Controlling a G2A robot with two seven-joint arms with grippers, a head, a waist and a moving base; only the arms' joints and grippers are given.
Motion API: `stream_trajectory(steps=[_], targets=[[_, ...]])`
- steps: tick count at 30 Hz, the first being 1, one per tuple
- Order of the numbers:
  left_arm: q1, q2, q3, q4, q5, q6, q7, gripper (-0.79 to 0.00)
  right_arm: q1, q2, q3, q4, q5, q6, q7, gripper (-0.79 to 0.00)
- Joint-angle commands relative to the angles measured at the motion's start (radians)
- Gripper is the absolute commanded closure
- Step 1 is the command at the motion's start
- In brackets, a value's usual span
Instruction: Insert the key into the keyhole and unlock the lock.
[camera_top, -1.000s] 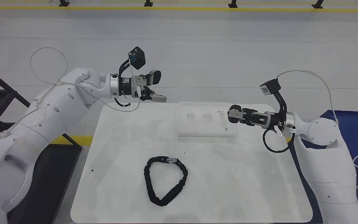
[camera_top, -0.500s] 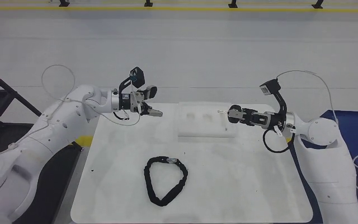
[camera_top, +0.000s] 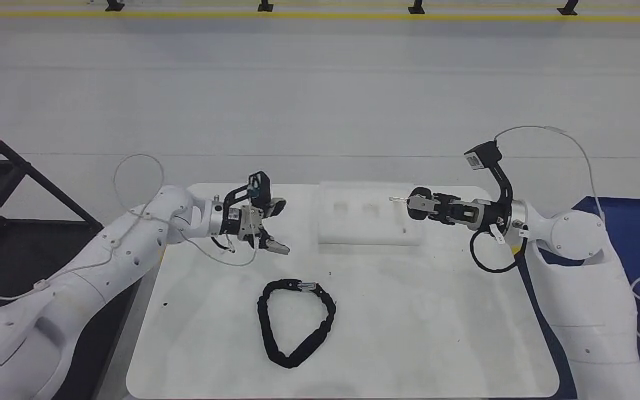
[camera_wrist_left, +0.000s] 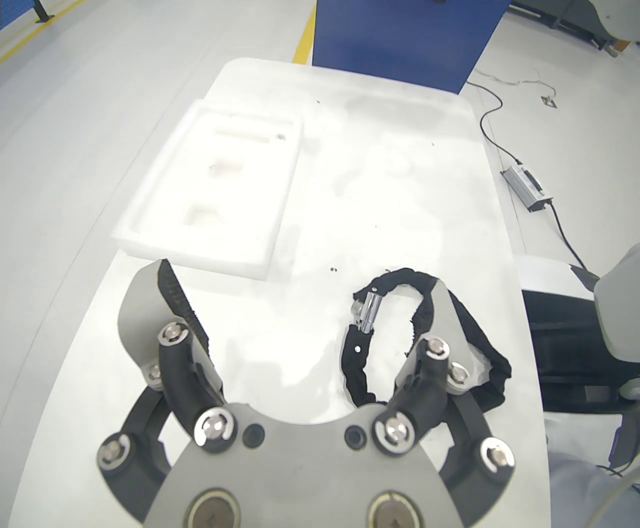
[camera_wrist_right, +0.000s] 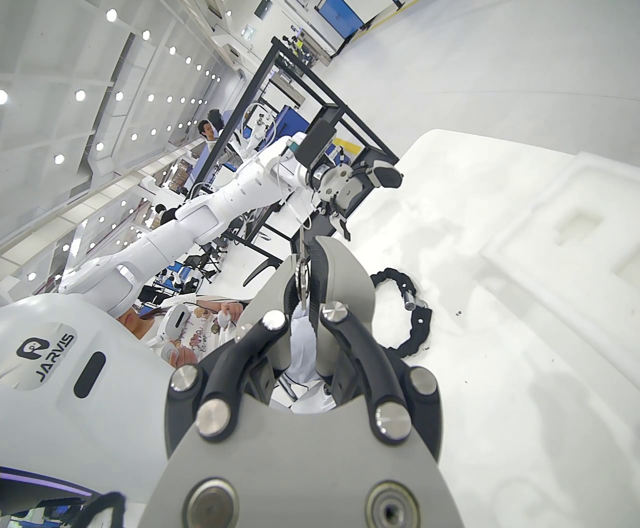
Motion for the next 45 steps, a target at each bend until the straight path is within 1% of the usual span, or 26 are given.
stream_trajectory(steps=[1,4,8,24,25,27,30,33,35,38,41,45], targets=[[0.005,-0.005,0.01,-0.003,0.029,0.0,0.01,-0.785,0.0,0.0,0.0,0.0,0.0,0.0,0.0,0.0],[0.009,-0.017,0.039,-0.002,0.081,0.0,0.016,-0.785,0.0,0.0,0.0,0.0,0.0,0.0,0.0,0.0],[-0.001,-0.031,0.082,0.02,0.069,0.0,0.019,-0.785,0.0,0.0,0.0,0.0,0.0,0.0,0.0,0.0],[-0.001,-0.033,0.083,0.025,0.067,0.0,0.008,-0.785,0.0,0.0,0.0,0.0,0.0,0.0,0.0,0.0],[0.006,-0.033,0.077,0.014,0.075,0.021,0.013,-0.785,0.0,0.0,0.0,0.0,0.0,0.0,0.0,0.0],[0.023,-0.029,0.061,-0.005,0.114,0.043,0.054,-0.785,0.0,0.0,0.0,0.0,0.0,0.0,0.0,0.0],[0.058,-0.025,0.051,-0.007,0.219,0.088,0.117,-0.785,0.0,0.0,0.0,0.0,0.0,0.0,0.0,0.0],[0.092,-0.029,0.049,-0.005,0.321,0.131,0.186,-0.785,0.0,0.0,0.0,0.0,0.0,0.0,0.0,0.0],[0.112,-0.034,0.052,0.001,0.397,0.149,0.253,-0.785,0.0,0.0,0.0,0.0,0.0,0.0,0.0,0.0],[0.135,-0.046,0.059,0.026,0.506,0.156,0.385,-0.785,0.0,0.0,0.0,0.0,0.0,0.0,0.0,0.0],[0.148,-0.064,0.069,0.068,0.587,0.154,0.484,-0.785,0.0,0.0,0.0,0.0,0.0,0.0,0.0,0.0],[0.157,-0.098,0.082,0.125,0.647,0.126,0.561,-0.785,0.0,0.0,0.0,0.0,0.0,0.0,0.0,0.0]])
